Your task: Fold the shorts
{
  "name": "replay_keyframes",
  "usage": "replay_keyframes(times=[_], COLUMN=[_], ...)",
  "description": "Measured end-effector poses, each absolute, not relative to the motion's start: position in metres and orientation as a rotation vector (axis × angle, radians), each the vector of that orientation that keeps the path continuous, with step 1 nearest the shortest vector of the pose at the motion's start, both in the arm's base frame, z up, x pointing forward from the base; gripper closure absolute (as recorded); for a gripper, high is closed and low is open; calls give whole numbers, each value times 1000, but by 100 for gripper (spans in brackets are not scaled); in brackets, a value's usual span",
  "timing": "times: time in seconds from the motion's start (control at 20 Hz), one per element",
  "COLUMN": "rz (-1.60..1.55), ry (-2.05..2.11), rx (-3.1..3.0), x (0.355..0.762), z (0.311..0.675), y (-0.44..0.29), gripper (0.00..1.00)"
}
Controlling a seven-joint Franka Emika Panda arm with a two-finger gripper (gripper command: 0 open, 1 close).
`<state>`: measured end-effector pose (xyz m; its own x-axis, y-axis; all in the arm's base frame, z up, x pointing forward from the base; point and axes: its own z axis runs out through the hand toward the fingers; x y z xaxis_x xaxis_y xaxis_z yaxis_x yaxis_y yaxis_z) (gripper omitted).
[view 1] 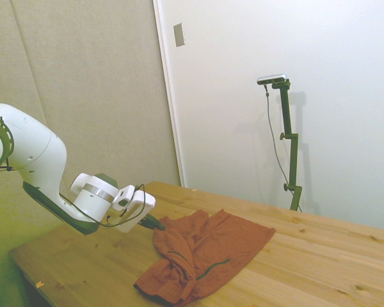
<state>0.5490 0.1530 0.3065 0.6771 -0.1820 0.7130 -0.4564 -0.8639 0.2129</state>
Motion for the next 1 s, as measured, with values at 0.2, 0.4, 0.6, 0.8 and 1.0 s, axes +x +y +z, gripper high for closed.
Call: replay_keyframes(times=[0.2, 0.4, 0.6, 0.8, 1.0], rz=[1083, 1118, 1126, 1132, 1126], ry=[-550, -600, -691, -753, -791], rx=[2492, 2465, 2432, 2403, 2360], x=[556, 563, 581, 600, 615], z=[344, 377, 406, 433, 442], y=[143, 124, 88, 48, 11], gripper=[100, 100, 100, 100, 100])
